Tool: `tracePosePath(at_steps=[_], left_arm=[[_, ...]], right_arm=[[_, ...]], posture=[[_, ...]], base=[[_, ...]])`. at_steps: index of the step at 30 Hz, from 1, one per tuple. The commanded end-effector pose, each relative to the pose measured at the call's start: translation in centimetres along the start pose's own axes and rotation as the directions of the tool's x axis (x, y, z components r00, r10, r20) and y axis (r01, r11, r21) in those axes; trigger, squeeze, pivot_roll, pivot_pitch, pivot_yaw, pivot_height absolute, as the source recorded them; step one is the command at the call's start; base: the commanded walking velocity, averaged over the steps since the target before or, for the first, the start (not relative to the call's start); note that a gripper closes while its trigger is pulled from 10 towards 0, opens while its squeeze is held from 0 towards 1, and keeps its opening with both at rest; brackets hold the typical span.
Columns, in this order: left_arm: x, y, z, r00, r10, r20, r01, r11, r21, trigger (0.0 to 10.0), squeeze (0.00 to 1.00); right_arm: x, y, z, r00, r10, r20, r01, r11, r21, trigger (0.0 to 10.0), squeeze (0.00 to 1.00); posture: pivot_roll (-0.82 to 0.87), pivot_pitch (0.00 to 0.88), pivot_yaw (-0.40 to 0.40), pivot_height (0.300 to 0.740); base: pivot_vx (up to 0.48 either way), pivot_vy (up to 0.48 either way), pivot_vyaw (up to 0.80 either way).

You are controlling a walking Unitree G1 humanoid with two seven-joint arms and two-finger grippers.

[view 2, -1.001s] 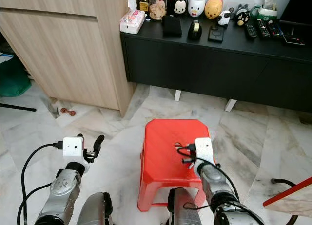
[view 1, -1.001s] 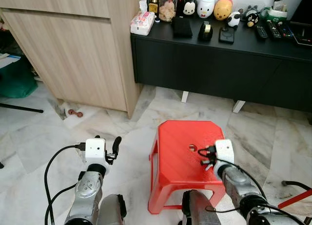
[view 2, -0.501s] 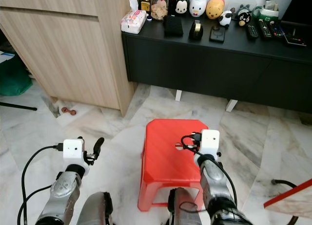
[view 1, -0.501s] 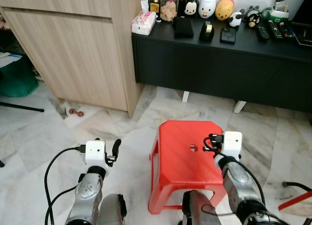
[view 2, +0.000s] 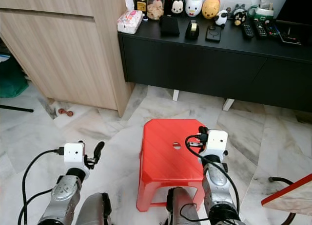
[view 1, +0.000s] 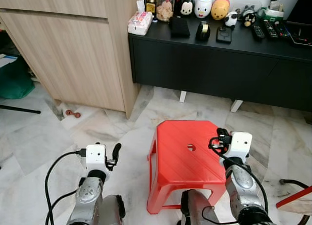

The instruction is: Hang keys on a hook

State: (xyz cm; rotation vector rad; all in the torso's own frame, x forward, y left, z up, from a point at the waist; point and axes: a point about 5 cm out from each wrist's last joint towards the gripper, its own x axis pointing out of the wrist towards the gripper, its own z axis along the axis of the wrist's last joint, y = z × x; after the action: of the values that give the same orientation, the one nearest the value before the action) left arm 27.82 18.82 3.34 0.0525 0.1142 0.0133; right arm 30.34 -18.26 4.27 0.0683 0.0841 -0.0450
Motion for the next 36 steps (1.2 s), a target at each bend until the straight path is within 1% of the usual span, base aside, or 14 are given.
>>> tracePosePath(at_steps=[1,11,36], left_arm=[[-0.45,0.01,-0.7,1.0,0.006,-0.019,-0.006,1.0,-0.007,10.0,0.0],[-0.41,-0.2,-0.69,1.0,-0.004,-0.016,0.004,1.0,-0.006,10.0,0.0],[-0.36,-0.12,-0.49,1.0,-0.003,-0.007,0.003,1.0,-0.01,10.0,0.0]], right_arm=[[0.2,0.25,0.36,1.0,0.009,0.01,-0.009,1.0,-0.001,10.0,0.0],[0.26,0.4,0.45,1.0,0.007,0.008,-0.007,1.0,0.001,10.0,0.0],[0.69,0.7,0.6,1.0,0.001,-0.014,-0.001,1.0,0.015,10.0,0.0]], posture=[[0.0,0.083,-0.07,0.602],[0.0,0.076,-0.068,0.602],[0.0,0.102,-0.067,0.602]], base=[[0.0,0.0,0.0],[0.0,0.0,0.0],[-0.306,0.0,0.0]])
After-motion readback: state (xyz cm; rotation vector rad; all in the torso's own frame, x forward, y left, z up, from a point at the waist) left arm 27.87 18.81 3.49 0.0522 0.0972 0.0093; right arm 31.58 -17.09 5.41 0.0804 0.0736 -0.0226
